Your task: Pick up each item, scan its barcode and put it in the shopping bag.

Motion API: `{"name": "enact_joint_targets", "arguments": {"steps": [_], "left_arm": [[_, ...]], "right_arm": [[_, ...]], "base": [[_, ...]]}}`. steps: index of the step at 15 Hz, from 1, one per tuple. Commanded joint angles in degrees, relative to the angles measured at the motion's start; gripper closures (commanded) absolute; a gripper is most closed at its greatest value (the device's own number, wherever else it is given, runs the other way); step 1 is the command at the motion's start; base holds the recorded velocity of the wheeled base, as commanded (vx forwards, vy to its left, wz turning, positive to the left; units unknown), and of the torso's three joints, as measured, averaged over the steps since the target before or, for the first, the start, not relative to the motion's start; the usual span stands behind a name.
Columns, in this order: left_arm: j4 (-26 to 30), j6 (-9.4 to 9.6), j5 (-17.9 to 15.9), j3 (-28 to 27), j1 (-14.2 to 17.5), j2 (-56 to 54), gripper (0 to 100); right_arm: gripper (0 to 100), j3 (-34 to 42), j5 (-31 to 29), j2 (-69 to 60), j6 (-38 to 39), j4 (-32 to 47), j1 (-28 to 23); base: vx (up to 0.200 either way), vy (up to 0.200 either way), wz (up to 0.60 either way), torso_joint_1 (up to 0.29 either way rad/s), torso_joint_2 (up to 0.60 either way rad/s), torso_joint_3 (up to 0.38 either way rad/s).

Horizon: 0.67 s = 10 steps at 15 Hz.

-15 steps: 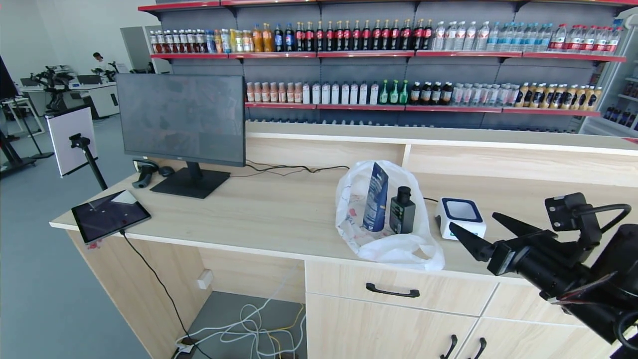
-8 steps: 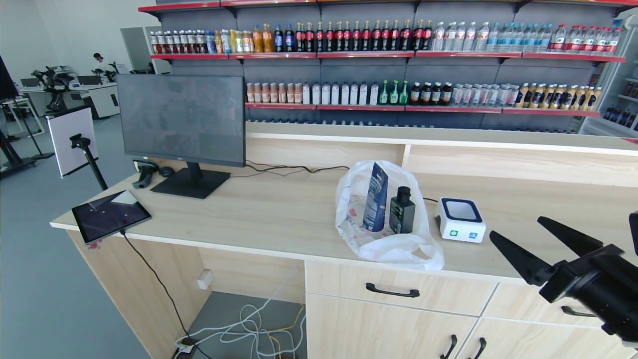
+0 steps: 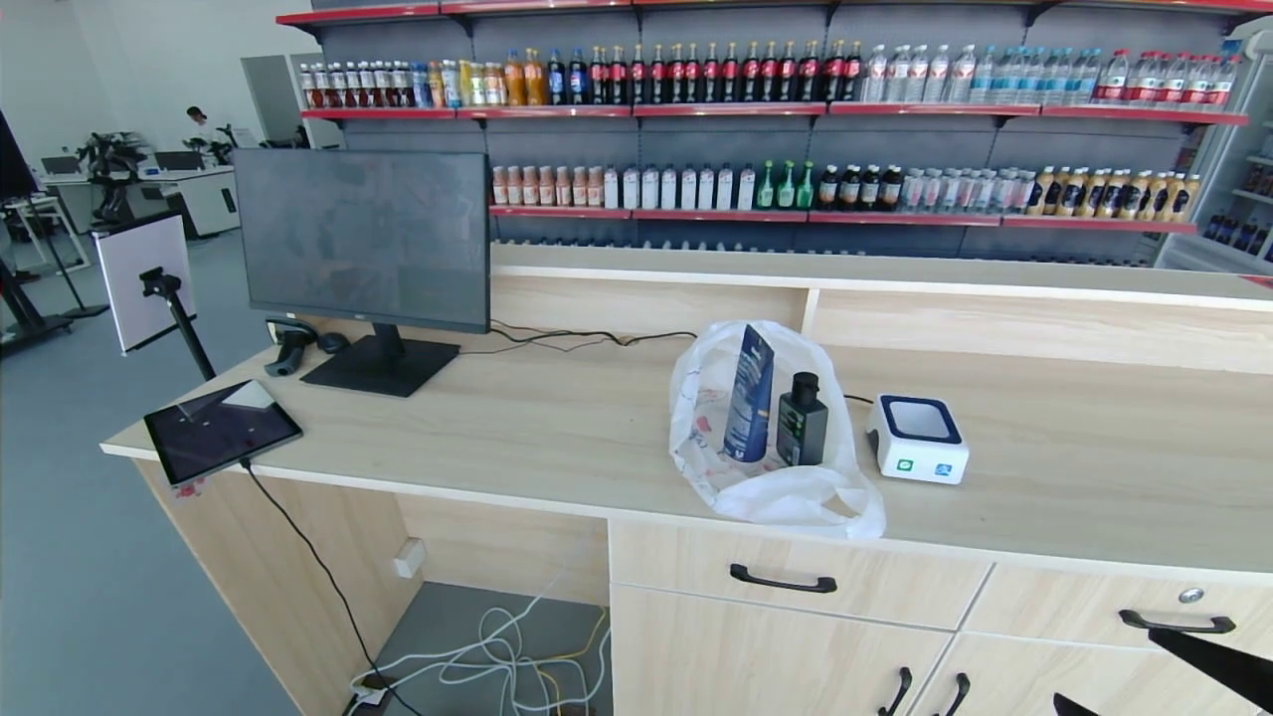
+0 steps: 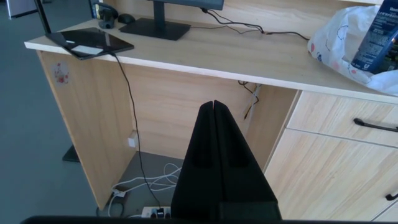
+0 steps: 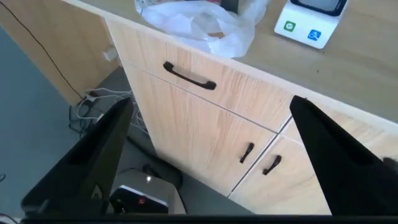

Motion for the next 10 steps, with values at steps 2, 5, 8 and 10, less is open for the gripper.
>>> {"name": "enact_joint_targets", "arguments": {"steps": [2, 5, 8, 10], "left_arm": [[0.0, -0.04, 0.0, 0.0, 0.0, 0.0, 100], [0.0, -0.04, 0.0, 0.0, 0.0, 0.0, 100], [0.0, -0.04, 0.0, 0.0, 0.0, 0.0, 100], [0.0, -0.13, 0.0, 0.0, 0.0, 0.0, 100]], "right_arm": [[0, -0.5, -0.5, -28.8, -2.8, 28.9, -2.4], [0, -0.4, -0.9, -28.6, -3.2, 28.4, -8.3], [0, -0.4, -0.9, -35.5, -3.8, 28.4, -10.7], [0, -0.4, -0.9, -40.1, -3.8, 28.4, -11.2]], "base": [[0.0, 0.0, 0.0, 0.0, 0.0, 0.0], [0.0, 0.0, 0.0, 0.0, 0.0, 0.0], [0.0, 0.0, 0.0, 0.0, 0.0, 0.0], [0.0, 0.0, 0.0, 0.0, 0.0, 0.0]]}}
